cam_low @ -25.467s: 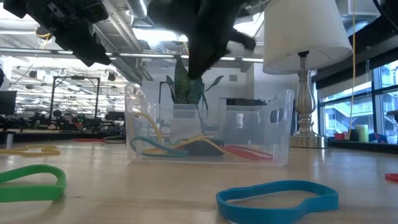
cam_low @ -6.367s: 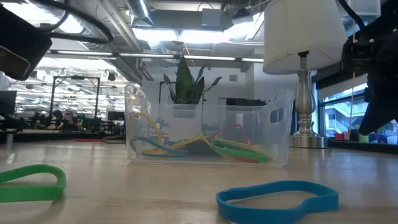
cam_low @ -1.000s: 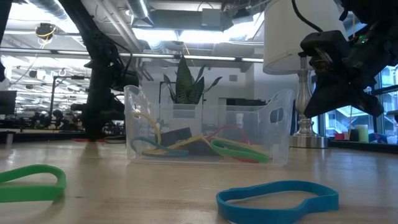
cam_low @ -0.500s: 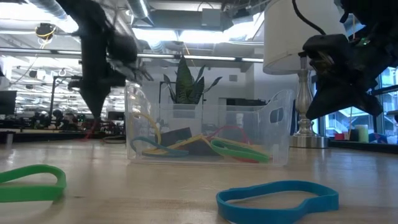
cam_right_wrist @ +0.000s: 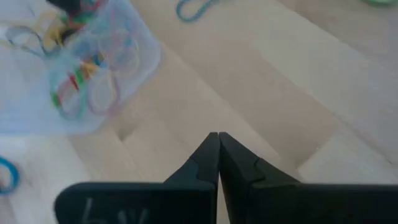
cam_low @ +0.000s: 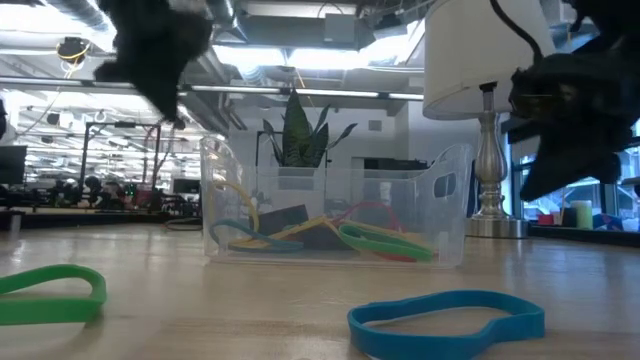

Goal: Pick and place rubber bands into bin
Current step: Put the top red rubber band into the transparent bin, then put the top blue rubber band into the transparent bin

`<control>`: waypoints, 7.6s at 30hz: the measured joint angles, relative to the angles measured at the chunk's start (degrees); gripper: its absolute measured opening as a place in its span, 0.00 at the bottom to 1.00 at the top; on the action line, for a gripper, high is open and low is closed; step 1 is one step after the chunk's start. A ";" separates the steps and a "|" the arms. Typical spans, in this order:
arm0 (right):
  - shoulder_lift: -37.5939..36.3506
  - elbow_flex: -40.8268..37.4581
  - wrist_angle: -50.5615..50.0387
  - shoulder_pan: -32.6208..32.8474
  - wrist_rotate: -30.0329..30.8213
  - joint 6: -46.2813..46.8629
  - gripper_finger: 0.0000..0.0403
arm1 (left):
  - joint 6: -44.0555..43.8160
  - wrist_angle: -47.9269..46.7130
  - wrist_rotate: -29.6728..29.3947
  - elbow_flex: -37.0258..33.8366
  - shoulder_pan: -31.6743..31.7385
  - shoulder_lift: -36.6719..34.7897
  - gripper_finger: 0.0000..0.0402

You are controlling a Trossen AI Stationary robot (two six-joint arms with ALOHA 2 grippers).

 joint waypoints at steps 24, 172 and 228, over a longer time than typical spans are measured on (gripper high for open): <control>0.02 0.00 -3.06 8.51 -0.02 0.19 0.04 | 8.36 1.58 -0.97 42.62 -11.15 39.53 0.00; 47.50 46.39 -24.61 -30.51 -10.17 -2.54 0.02 | 68.53 42.79 21.15 -33.33 6.51 -39.44 0.00; 37.67 46.21 -17.12 -1.81 4.98 -4.98 0.05 | 48.04 57.02 -7.88 -33.24 -22.36 -26.02 0.00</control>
